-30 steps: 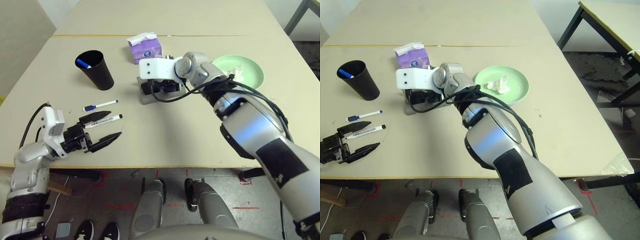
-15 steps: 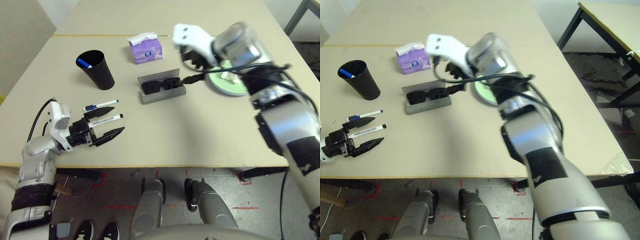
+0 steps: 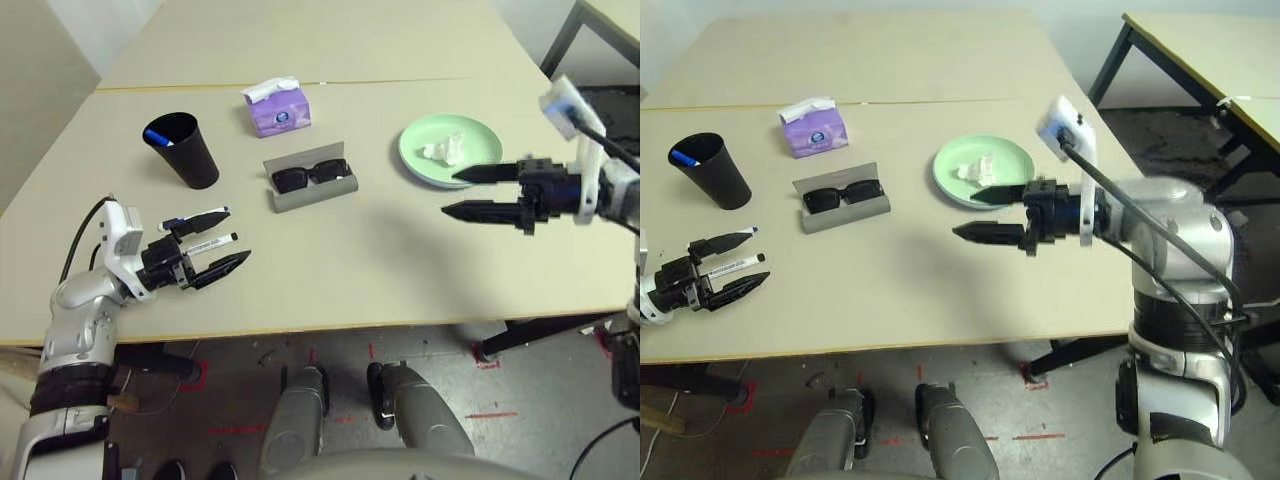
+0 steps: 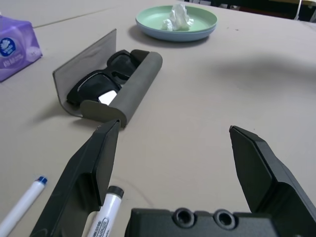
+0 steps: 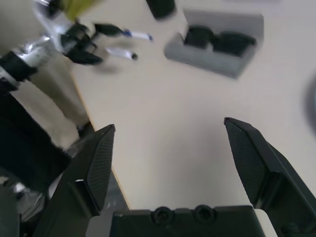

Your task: Organize and tidy the items on the table.

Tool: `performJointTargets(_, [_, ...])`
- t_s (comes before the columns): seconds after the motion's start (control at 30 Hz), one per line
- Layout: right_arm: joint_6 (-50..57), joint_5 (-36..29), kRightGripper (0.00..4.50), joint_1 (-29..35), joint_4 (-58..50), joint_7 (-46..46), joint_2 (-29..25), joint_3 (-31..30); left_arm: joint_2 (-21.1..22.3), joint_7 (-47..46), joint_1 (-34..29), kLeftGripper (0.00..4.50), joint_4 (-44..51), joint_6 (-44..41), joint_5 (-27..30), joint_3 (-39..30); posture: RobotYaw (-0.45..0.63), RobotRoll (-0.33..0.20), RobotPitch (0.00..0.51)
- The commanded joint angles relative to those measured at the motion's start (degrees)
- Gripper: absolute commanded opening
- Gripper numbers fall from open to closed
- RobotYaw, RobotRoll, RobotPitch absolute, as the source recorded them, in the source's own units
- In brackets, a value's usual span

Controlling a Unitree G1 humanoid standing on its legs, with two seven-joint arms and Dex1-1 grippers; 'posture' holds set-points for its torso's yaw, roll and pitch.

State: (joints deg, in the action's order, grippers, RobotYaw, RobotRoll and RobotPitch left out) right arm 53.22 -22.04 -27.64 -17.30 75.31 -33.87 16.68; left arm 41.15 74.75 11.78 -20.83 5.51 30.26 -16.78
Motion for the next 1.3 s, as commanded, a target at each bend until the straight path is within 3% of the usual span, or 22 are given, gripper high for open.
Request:
performJointTargets(0.03, [-17.7, 0.6, 4.49, 7.3, 2.2, -2.2, 2.9, -0.2, 1.1, -2.1, 0.2, 4.50, -1.1, -1.1, -1.1, -0.9, -0.03, 0.000, 0.217])
performJointTargets(0.13, [-28.6, 0.4, 4.49, 11.5, 8.0, -5.2, 6.2, 0.6, 1.6, -6.7, 0.3, 4.50, -1.8, -2.4, -2.9, -1.2, -0.03, 0.000, 0.214])
performJointTargets(0.27, [-38.9, 0.3, 4.49, 14.4, 13.4, -5.6, 6.4, -0.7, 1.2, -13.0, 1.1, 4.50, -1.9, -3.7, -5.3, -0.9, -0.04, 0.000, 0.215])
performJointTargets(0.43, [-44.9, 1.2, 4.49, 16.7, 17.5, -5.1, 4.2, -3.7, -1.1, -20.4, 7.0, 4.50, -3.8, -5.7, -8.9, 1.7, -0.04, 0.000, 0.215])
performJointTargets(0.67, [-46.3, 0.2, 4.50, 17.8, 16.7, -8.0, 3.2, -5.9, -5.2, -26.5, 16.6, 2.21, -12.0, -1.2, -15.0, 5.2, -0.08, 0.000, 0.209])
performJointTargets(0.87, [-45.8, -0.5, 4.50, 19.5, 14.0, -9.9, 1.5, -6.3, -6.9, -26.8, 21.4, 0.08, -18.4, 2.1, -16.6, 6.3, -0.10, 0.000, 0.205])
performJointTargets(1.3, [-45.1, -1.0, 4.50, 19.8, 12.1, -12.0, 0.1, -8.3, -10.0, -30.0, 29.8, 0.03, -30.8, 7.1, -19.5, 7.2, -0.11, 0.000, 0.200])
